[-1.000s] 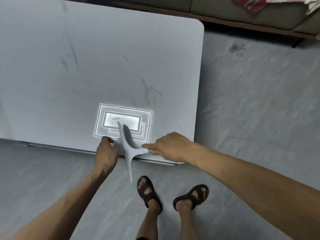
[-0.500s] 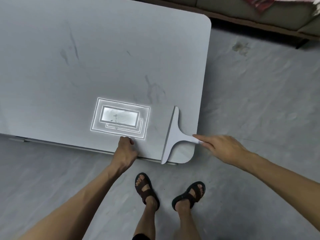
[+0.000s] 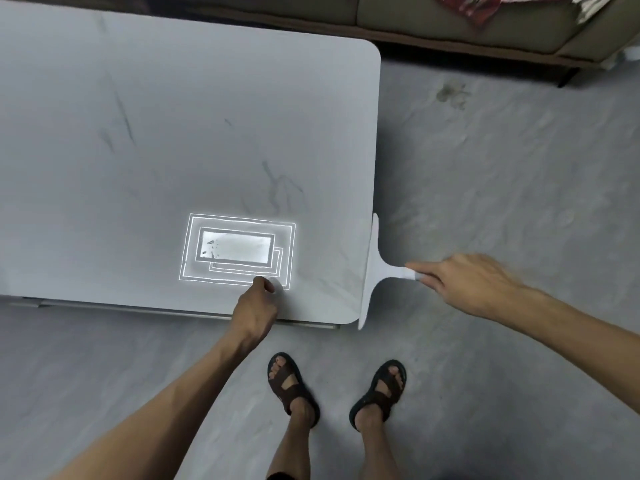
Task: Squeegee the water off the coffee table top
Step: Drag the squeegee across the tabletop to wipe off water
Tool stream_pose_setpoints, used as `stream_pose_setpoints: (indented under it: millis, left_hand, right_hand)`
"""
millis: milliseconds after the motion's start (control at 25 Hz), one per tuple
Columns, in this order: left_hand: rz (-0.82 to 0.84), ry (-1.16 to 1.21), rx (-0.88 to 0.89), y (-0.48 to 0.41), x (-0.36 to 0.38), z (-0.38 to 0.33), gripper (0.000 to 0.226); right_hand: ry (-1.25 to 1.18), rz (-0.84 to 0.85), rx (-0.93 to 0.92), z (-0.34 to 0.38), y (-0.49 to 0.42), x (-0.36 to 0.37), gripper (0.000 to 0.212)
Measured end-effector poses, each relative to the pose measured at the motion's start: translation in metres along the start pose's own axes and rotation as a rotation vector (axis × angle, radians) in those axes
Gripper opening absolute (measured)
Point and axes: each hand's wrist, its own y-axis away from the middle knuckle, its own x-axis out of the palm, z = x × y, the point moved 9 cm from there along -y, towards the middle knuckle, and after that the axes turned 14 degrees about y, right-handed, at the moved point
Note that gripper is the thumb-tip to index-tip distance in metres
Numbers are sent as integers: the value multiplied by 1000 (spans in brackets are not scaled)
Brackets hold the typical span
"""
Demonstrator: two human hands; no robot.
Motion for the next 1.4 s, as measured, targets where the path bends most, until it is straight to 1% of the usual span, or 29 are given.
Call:
stream_pose_setpoints:
  millis: [80,160,240,320,400,480,560,680,800,960,1120,1200,1280,1400]
  left_hand:
    - [-133,81,-20,2,-27,11,9]
    - [-266,147,-73,7,-58,31,10]
    - [-375,196,-130,12,-88,55,17]
    - [-427,208,-166,14,-112,75,18]
    - [-455,191,-158,11,-134,91,16]
    - [-462,153,-147,6,-149,103,13]
    - [-433,121,-171,0,-153,110,10]
    - [-356,112,-181,-5,-140,104,15]
    - [-234,89,-135,-11,-115,83,23]
    - [-56,65,-59,-16,-70,54,23]
    - [84,-68,-25,-19,-15,30,16]
    - [136,-147,-21,-17,9,22,19]
    - [174,-160,-37,-14,25,13,20]
    - [236,-138,-48,-3,39,1,11]
  right_hand:
    - [12,-86,-148,49,-21,-29,40]
    - [1,-77,-314,113,-48,-48,40]
    - [-16,-47,-431,180,-79,-59,38]
    - [-65,-37,-487,238,-108,-69,36]
    - [-121,-19,-514,283,-132,-76,37]
    - [-163,10,-517,308,-152,-79,39]
    - [-189,20,-496,311,-166,-78,39]
    - [-222,-9,-409,275,-169,-71,40]
    - [-241,-40,-288,213,-155,-58,40]
    - [-262,-19,-120,124,-116,-28,38]
    - [-252,11,51,33,-56,7,36]
    - [-226,39,131,0,-29,22,35]
    - [-201,52,172,-20,-13,31,34]
    - [-127,60,160,-39,-2,32,33]
